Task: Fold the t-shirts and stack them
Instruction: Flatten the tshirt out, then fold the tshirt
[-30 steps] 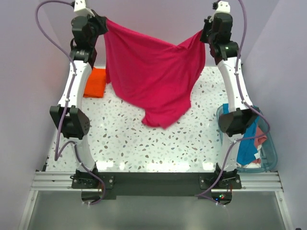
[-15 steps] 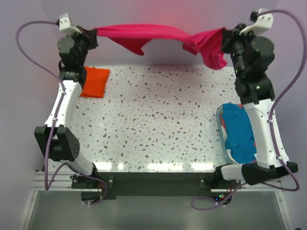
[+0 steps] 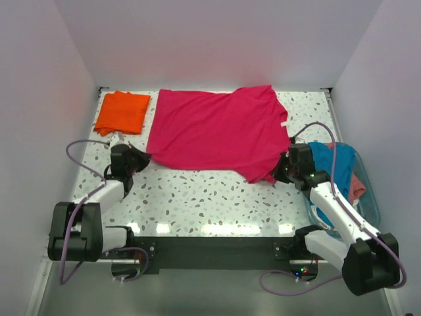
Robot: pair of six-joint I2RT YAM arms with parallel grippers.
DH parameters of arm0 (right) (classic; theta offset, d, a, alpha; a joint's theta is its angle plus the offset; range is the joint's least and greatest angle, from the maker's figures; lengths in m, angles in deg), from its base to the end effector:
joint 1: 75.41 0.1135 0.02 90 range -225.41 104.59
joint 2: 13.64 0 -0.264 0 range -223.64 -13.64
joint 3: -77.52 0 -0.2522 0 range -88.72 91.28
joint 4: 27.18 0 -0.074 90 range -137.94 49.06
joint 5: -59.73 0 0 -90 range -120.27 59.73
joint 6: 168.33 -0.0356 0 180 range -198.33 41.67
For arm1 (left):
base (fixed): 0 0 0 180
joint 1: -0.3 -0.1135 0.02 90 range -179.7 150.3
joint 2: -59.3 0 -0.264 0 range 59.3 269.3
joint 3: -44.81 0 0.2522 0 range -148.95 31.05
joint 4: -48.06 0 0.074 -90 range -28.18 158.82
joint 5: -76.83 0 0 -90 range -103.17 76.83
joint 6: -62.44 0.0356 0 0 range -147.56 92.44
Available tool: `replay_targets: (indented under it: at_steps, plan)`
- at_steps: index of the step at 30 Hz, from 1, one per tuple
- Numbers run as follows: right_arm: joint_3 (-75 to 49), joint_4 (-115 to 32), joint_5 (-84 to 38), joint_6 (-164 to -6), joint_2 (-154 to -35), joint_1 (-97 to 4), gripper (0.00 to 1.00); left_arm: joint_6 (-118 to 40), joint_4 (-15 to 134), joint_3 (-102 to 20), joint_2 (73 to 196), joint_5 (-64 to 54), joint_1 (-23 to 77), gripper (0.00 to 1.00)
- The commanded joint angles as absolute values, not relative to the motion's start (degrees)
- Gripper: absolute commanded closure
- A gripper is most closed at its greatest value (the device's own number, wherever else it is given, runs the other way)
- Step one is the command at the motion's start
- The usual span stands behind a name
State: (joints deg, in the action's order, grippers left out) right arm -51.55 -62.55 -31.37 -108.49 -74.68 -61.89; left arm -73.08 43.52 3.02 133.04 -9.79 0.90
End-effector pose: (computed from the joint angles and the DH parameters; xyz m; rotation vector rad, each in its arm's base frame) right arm 0.2114 0.0501 0.2221 0.3553 2.3650 0.3428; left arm 0.2573 -0.0048 0.1831 -0.7657 1.9505 -0.5557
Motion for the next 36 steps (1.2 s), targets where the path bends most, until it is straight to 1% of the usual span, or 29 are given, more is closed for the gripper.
replay_targets:
  at_steps: [1,5,10,11,14,17,20,21,26,32,36]
  plan:
    - [-52.4,-64.0,-27.7,-112.6,-67.6,-60.8,1.0,-80.8,41.7,10.0,127.8,-13.0,2.0,1.0]
    - [-54.8,-71.2,-27.2,-111.7,-62.4,-60.6,1.0,-80.8,50.9,13.6,122.7,-18.7,2.3,1.0]
    - [-56.3,-75.7,-27.8,-112.1,-55.8,-59.9,1.0,-80.8,59.6,14.3,112.1,-23.8,2.2,1.0]
    - [-55.3,-76.0,-28.4,-112.4,-54.9,-59.9,1.0,-80.8,59.9,14.0,109.9,-23.8,2.2,1.0]
    - [-51.6,-75.7,-31.9,-111.5,-55.7,-59.8,1.0,-80.1,59.2,11.3,109.7,-23.0,2.3,1.0]
    - [-45.2,-74.4,-35.4,-108.6,-62.9,-59.7,1.0,-78.8,58.0,4.2,117.8,-20.4,2.4,1.0]
    - [-39.2,-71.7,-37.5,-105.9,-68.3,-59.7,1.0,-78.8,55.9,0.7,123.8,-19.1,2.6,1.0]
    - [-37.6,-71.3,-39.1,-105.3,-72.2,-59.8,1.0,-79.0,55.8,-0.5,127.3,-19.1,2.8,1.0]
    - [-26.9,-68.3,-42.3,-101.4,-84.5,-59.9,1.0,-79.3,53.9,-8.7,136.9,-19.1,2.9,1.0]
    - [-16.5,-66.0,-42.4,-98.7,-99.4,-60.3,1.0,-77.9,55.9,-20.2,150.4,-20.1,3.0,1.0]
    - [-11.7,-64.9,-43.5,-97.0,-105.5,-60.6,1.0,-76.7,57.2,-26.1,155.2,-20.8,2.8,1.0]
